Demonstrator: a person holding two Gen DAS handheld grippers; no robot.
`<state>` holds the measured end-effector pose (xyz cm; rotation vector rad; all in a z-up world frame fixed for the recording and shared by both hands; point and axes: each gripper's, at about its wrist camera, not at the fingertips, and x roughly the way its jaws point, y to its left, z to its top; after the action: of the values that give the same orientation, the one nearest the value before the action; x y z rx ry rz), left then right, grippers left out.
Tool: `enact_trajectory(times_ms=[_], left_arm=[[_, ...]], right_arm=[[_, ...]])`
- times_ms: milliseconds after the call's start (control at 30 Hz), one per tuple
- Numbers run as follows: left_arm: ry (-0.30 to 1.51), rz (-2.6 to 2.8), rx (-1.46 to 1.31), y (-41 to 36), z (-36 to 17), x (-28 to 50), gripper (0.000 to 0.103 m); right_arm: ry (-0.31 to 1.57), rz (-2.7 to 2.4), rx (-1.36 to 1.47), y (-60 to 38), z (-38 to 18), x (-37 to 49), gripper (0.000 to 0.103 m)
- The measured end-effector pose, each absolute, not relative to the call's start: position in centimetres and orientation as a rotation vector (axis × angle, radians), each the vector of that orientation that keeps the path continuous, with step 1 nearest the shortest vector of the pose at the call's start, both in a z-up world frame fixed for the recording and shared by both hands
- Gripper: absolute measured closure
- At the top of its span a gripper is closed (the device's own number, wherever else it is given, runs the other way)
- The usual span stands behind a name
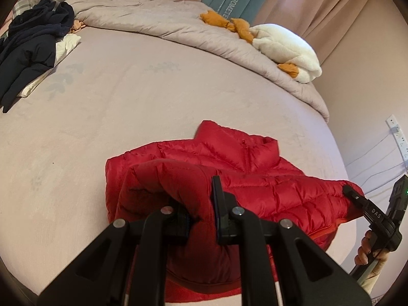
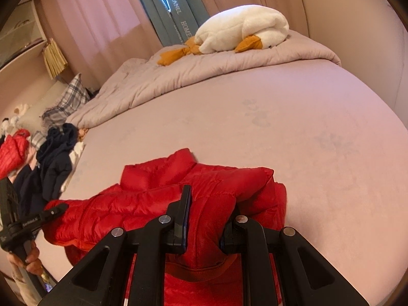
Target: Fold large clothes
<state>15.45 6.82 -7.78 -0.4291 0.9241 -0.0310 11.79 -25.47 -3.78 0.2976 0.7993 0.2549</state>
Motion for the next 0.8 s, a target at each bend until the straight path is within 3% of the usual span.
enact_trajectory(times_ms=[800], left_arm=[[0.969,0.01,-0.398,6.6,-10.5,18.1,0.086]], right_arm=[[0.875,0.206,0.336,-26.1,-6.8,14.5,0.084]])
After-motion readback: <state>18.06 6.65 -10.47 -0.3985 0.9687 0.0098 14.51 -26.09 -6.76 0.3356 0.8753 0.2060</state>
